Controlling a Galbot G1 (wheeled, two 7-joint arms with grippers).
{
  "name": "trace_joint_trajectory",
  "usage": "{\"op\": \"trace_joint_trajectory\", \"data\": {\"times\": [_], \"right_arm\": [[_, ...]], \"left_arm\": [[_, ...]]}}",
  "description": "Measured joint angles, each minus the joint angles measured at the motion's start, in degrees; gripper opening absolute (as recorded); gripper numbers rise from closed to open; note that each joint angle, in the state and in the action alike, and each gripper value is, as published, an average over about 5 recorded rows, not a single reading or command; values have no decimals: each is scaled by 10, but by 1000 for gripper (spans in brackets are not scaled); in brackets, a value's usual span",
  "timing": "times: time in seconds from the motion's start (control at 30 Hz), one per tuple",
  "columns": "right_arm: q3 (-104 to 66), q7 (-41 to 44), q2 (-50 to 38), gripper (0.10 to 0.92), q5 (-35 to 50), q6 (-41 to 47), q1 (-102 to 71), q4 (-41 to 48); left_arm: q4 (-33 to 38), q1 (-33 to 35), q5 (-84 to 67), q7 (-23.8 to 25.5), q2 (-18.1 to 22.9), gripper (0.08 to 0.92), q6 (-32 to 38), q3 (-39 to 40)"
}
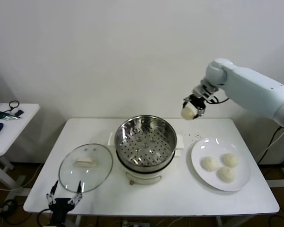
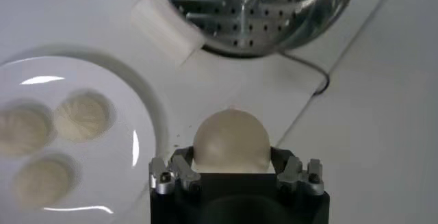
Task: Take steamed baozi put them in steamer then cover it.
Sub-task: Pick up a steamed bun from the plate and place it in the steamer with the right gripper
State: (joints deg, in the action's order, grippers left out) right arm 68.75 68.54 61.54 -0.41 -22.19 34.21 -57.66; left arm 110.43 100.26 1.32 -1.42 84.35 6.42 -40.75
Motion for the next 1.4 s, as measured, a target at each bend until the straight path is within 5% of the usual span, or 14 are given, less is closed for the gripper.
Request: {"op": "trace_joint_trajectory", "data": {"times": [0.8, 1.4], "right_arm": [[-18, -31, 158, 729, -217, -131, -64, -23], [-32, -42, 192, 785, -267, -148, -116, 28]], "left_arm": [[9, 19, -15, -1, -12, 823, 0, -3], [2, 21, -18, -1, -12, 823, 2, -1]]}}
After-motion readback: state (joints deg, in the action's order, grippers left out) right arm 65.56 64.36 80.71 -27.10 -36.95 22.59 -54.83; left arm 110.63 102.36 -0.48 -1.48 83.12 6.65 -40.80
